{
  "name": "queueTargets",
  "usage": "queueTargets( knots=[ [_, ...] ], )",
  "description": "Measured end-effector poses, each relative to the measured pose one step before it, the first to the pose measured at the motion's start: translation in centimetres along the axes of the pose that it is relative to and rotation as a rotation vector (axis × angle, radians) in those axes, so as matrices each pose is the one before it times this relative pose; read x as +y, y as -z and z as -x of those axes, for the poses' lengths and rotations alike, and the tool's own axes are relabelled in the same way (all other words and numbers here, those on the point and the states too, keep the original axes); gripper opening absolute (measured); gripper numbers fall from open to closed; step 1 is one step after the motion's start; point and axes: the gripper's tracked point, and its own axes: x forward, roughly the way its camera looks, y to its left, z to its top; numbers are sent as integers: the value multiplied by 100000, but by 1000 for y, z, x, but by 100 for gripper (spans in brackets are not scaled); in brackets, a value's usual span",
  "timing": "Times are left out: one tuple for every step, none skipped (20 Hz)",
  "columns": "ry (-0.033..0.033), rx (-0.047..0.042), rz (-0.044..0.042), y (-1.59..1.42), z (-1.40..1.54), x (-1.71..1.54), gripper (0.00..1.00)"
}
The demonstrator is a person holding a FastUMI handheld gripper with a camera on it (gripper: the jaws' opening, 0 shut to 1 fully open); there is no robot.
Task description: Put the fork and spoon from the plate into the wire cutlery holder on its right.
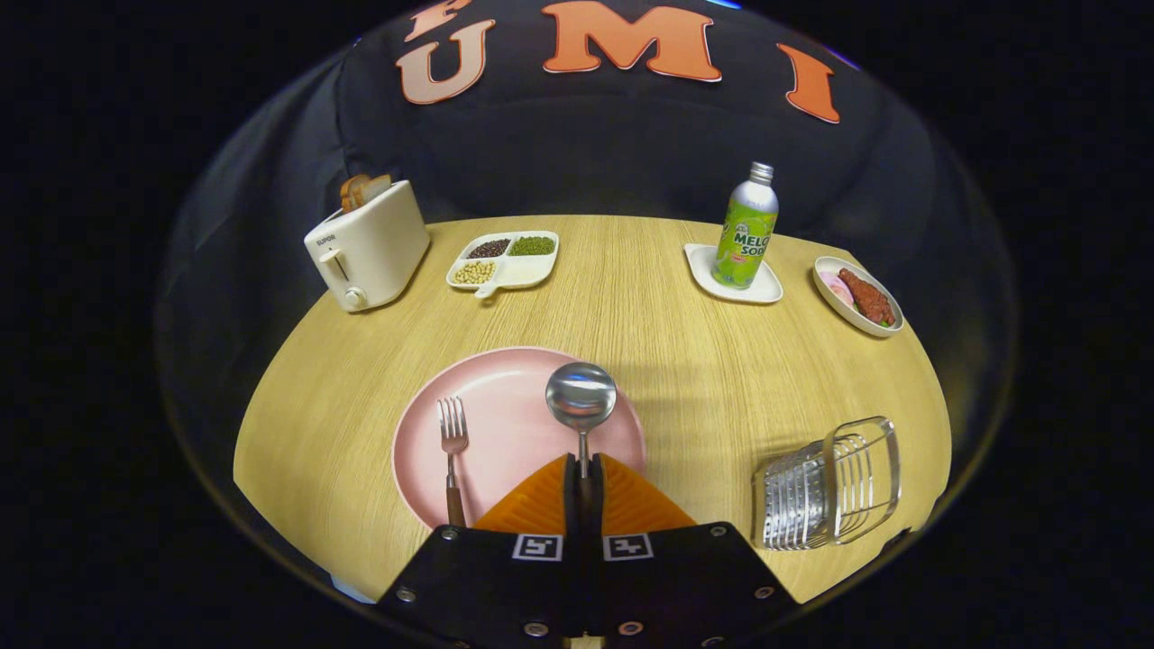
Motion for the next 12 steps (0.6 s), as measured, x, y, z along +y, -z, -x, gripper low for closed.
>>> queueTargets(
  knots=[
    [327,467,346,-341,845,-667,2],
    [388,335,-405,-504,770,-810,2],
    [-29,995,-1046,-323,840,-783,2],
    [-124,848,-1436,-399,801,-812,2],
    [300,667,-979,-319,861,-911,2],
    [626,296,-78,-362,821,-950,2],
    [1000,366,811,-251,839,-946,2],
    [887,494,1392,-223,739,-972,2],
    [932,605,1696,-165,780,-1004,2],
    [1234,989,1449,-93,807,-1057,2],
    [1225,730,1552,26,744,-997,2],
    [1453,508,1659,-98,656,-1042,2]
  ],
)
